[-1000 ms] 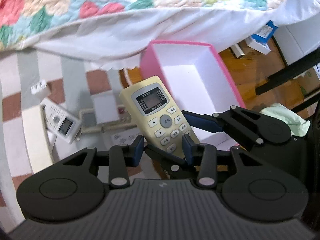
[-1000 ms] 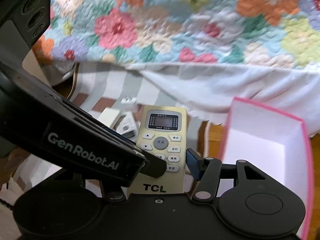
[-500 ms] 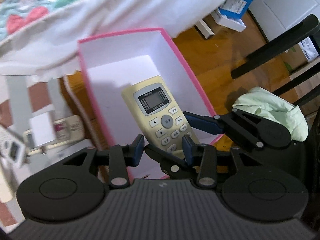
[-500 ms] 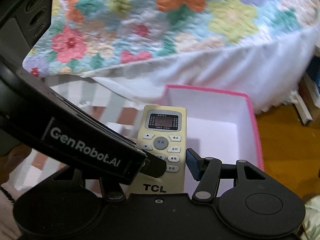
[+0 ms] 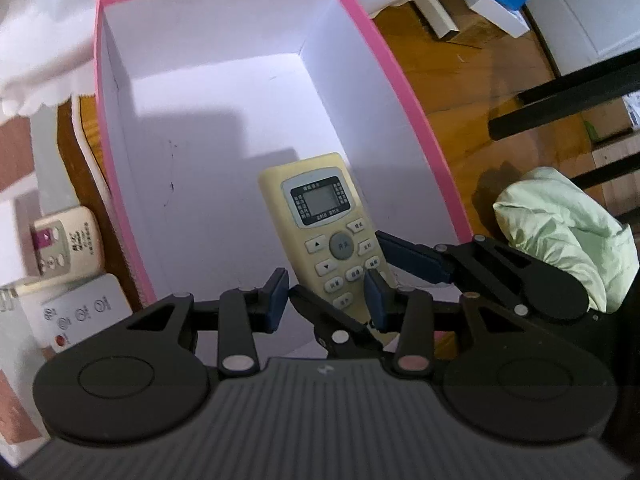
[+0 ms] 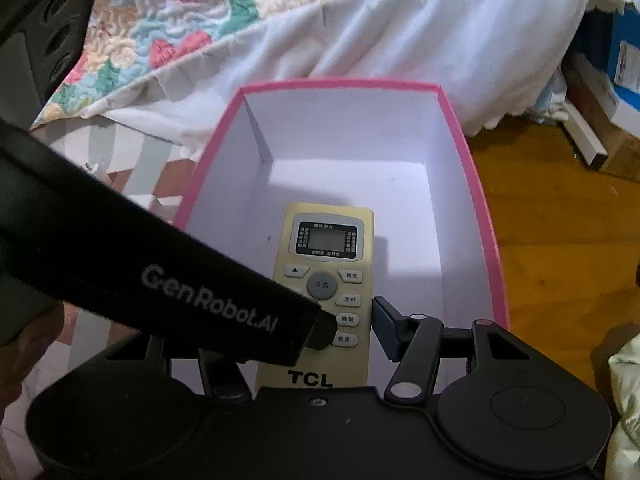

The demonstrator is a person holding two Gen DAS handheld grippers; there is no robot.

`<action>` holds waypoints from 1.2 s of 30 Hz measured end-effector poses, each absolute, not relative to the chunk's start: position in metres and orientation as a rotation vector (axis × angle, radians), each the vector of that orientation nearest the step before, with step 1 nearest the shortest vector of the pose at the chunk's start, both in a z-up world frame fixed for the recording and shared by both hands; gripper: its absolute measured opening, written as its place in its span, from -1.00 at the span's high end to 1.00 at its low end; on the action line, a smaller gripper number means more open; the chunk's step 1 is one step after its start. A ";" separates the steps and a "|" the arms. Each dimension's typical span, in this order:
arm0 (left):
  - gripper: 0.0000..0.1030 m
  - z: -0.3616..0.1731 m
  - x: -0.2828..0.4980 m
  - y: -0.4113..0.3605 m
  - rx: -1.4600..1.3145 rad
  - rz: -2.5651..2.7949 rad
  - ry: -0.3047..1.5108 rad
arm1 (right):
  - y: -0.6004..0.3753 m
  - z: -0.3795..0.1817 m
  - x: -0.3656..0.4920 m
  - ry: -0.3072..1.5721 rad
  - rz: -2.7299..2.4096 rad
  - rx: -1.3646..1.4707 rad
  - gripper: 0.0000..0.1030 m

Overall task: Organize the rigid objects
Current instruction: 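Lift the yellow TCL remote with the left gripper toward the pink box, then lower the remote into the pink box and open the left gripper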

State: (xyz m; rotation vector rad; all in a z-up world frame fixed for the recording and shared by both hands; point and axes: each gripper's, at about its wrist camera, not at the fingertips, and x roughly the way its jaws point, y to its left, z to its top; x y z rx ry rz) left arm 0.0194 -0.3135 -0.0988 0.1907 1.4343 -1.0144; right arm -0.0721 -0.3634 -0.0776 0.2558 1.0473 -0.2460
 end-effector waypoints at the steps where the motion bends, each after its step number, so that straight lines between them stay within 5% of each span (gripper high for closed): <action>1: 0.24 -0.103 0.020 -0.315 0.183 -1.011 1.444 | -0.364 -0.080 -0.071 1.056 -0.253 0.250 -0.20; 19: 0.25 -0.131 0.023 -0.329 0.222 -0.996 1.510 | -0.371 -0.116 -0.065 1.165 -0.291 0.146 -0.18; 26: 0.17 -0.100 0.031 -0.306 0.161 -1.041 1.505 | -0.360 -0.096 -0.066 1.145 -0.298 0.117 -0.41; 28: -0.06 -0.088 0.033 -0.298 0.158 -1.035 1.499 | -0.355 -0.083 -0.069 1.128 -0.291 0.124 -0.44; 36: -0.09 -0.039 0.045 -0.248 0.213 -0.996 1.397 | -0.323 -0.032 -0.077 1.089 -0.231 0.147 -0.45</action>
